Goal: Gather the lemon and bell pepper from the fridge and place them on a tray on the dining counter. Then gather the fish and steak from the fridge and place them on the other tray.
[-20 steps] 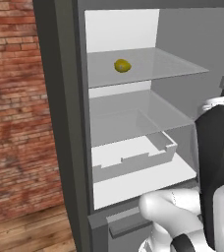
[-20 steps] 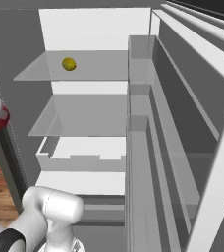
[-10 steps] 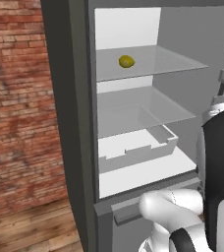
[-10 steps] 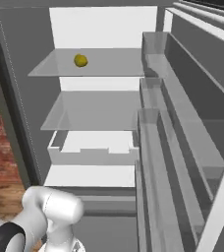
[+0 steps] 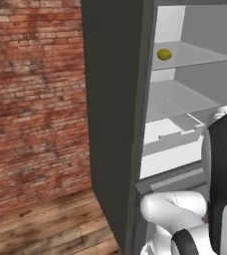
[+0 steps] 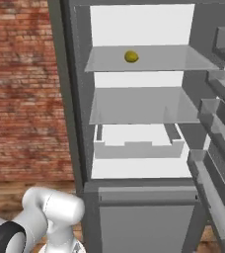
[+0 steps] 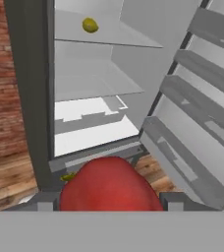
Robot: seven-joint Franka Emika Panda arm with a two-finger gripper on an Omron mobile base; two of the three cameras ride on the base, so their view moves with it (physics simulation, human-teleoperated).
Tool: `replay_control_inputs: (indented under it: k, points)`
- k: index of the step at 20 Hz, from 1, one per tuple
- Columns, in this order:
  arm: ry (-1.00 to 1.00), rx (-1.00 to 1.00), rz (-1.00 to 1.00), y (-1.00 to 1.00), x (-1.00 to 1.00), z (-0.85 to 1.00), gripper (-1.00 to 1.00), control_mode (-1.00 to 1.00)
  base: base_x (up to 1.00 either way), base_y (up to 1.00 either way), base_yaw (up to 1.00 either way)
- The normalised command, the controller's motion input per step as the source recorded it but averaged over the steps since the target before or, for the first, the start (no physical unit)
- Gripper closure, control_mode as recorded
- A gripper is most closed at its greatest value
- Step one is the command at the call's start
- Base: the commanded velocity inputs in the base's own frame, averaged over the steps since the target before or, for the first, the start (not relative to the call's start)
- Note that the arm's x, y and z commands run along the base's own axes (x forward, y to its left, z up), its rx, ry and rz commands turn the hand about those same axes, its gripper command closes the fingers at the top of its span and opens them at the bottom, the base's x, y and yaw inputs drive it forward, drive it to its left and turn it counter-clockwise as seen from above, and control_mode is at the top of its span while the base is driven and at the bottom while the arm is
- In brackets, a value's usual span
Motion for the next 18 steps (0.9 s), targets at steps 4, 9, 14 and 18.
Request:
replay_control_inputs:
  k: [4,9,14,18]
  points:
    - [0.0,0.0,0.0,0.0,0.0,0.0,1.0,1.0,-0.52,0.8,-0.17]
    - [0.0,0.0,0.0,0.0,0.0,0.0,1.0,1.0,-0.75,0.38,-0.27]
    - [0.0,0.0,0.0,0.0,0.0,0.0,1.0,1.0,-0.96,0.04,-0.4]
    - [0.0,0.0,0.0,0.0,0.0,0.0,1.0,1.0,-0.95,0.0,-0.45]
